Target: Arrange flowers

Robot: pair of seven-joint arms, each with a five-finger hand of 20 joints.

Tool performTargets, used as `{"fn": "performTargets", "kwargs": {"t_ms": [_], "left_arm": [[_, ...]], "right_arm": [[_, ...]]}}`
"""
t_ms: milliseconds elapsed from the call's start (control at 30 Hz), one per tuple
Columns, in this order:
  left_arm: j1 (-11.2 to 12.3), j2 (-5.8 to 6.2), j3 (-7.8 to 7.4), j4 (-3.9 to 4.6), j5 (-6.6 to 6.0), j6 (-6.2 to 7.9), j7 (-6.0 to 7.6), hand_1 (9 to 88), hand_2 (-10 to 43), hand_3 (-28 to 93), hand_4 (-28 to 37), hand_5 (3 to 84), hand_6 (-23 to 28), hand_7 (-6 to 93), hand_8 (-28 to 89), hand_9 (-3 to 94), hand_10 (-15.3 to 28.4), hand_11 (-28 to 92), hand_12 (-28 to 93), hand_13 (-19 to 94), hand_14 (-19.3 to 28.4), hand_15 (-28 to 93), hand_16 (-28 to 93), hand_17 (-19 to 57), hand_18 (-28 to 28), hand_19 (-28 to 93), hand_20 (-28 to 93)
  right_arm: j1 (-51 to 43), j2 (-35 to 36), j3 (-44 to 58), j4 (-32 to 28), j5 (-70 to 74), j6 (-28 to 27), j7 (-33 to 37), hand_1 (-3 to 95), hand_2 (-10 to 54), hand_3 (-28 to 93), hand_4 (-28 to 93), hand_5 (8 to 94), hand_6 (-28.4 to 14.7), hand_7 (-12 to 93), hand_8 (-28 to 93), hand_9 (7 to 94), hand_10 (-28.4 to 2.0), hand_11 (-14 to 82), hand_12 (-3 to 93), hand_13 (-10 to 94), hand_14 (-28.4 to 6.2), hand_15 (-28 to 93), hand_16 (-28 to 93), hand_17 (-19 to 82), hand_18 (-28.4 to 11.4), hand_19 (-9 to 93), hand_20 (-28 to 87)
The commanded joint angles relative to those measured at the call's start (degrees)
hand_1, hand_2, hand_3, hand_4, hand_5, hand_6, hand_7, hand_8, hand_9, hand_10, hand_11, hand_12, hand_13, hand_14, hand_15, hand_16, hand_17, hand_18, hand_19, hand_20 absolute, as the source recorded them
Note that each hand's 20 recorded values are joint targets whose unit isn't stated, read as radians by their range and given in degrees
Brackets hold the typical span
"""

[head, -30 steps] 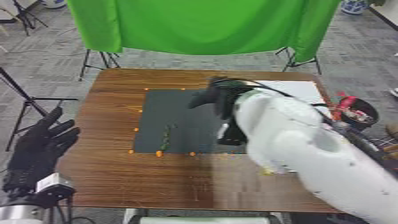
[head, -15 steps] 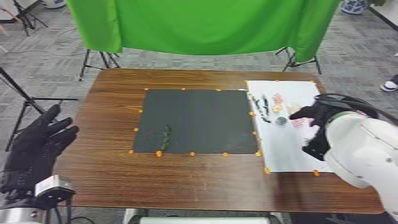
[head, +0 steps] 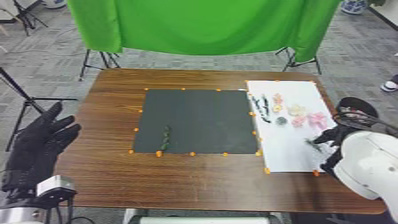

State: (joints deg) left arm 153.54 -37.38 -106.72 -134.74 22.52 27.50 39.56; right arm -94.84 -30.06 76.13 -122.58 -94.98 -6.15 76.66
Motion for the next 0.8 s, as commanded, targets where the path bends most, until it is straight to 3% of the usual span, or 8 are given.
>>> {"fn": "performTargets", "kwargs": {"t_ms": [33,67,467,533,567,600,700,800], "left_arm": [[-0.49,0.79,0.68,0.25,-1.51,-1.39,1.58,29.5,5.9,64,-20.6,35.2,8.6,9.8,-8,30.9,19.1,27,11,19,26.1,52,-11,-8.1,25.6,48,3],[-1.29,-0.17,0.75,0.24,-0.18,-1.7,-0.2,29.5,5.9,64,-20.6,35.3,8.6,9.7,-8,30.9,19.1,27,11,19,26.2,52,-11,-8.1,25.6,48,3],[-0.91,0.31,1.27,0.34,-0.82,-1.95,0.67,29.5,5.8,65,-20.8,35.3,8.6,9.9,-8,31.0,19.2,27,11,19,26.2,52,-11,-8.1,25.7,48,3],[-0.96,0.22,1.43,0.26,-0.82,-1.66,0.78,29.5,5.8,65,-20.7,35.3,8.6,9.8,-8,31.1,19.2,27,11,19,26.3,53,-11,-8.1,25.7,48,2],[-1.77,-0.62,1.51,0.42,0.14,-2.29,-0.69,29.5,5.8,65,-20.8,35.3,8.6,9.8,-8,31.1,19.1,27,11,19,26.3,53,-11,-8.1,25.7,48,2],[-1.76,-0.23,1.64,0.4,-0.27,-2.03,-0.07,29.5,5.8,65,-20.8,35.3,8.6,9.8,-8,31.1,19.2,27,11,19,26.3,53,-11,-8.1,25.7,48,2],[-2.03,-0.26,1.76,0.45,-0.07,-2.26,-0.45,29.5,5.8,65,-20.8,35.3,8.6,9.8,-8,31.1,19.2,27,11,20,26.3,53,-11,-8.1,25.7,48,2],[-2.47,-0.83,1.94,0.56,0.49,-2.58,-1.27,29.5,5.8,65,-20.8,35.3,8.6,9.9,-8,31.1,19.2,26,11,20,26.3,53,-11,-8.1,25.7,48,2]], "right_arm": [[3.5,-0.34,-3.16,4.42,4.96,-2.58,1.97,36.7,-0.3,65,-15,65.0,-23.0,9,-8,76.1,-28.4,24.2,15.5,81,-14.5,67,8,69,-10.1,93,-1],[2.76,-0.46,-2.54,4.76,5.79,-1.97,2.25,37.1,-0.3,65,-15,64.9,-23.5,9,-8,76.0,-28.4,24.8,15.6,81,-14.8,67,8,69,-10.2,93,0],[5.87,0.39,-7.09,7.81,6.08,-0.15,2.56,43.1,-2.1,64,-15,64.0,-26.9,9,-8,73.7,-28.4,33.0,17.4,77,-18.0,73,7,65,-14.8,93,13],[5.91,0.19,-7.46,7.54,5.38,0.74,1.39,44.3,-2.6,65,-15,65.2,-25.4,9,-8,74.5,-28.4,33.9,17.4,77,-17.8,73,7,65,-15.3,93,15],[5.41,0.51,-7.7,7.09,4.62,1.56,0.96,45.5,-2.9,65,-15,67.1,-23.2,10,-8,75.2,-28.2,34.0,17.1,78,-17.2,73,7,65,-15.3,93,16],[5.74,0.76,-8.57,6.94,3.76,2.75,0.03,45.9,-3.0,64,-15,67.5,-22.7,10,-8,75.4,-28.0,34.0,17.0,78,-17.0,73,7,65,-15.3,93,16],[6.33,1.12,-10.45,6.75,2.34,4.86,-1.27,49.6,-4.8,67,-18,73.5,-16.9,11,-7,79.8,-23.5,33.4,16.5,82,-13.8,69,8,68,-13.2,93,15],[7.04,1.2,-11.89,6.57,1.09,6.88,-2.22,57.2,-7.3,63,-20,77.1,-14.3,13,12,83.5,-19.8,33.1,17.0,86,-11.2,65,10,69,-11.5,93,12]]}}
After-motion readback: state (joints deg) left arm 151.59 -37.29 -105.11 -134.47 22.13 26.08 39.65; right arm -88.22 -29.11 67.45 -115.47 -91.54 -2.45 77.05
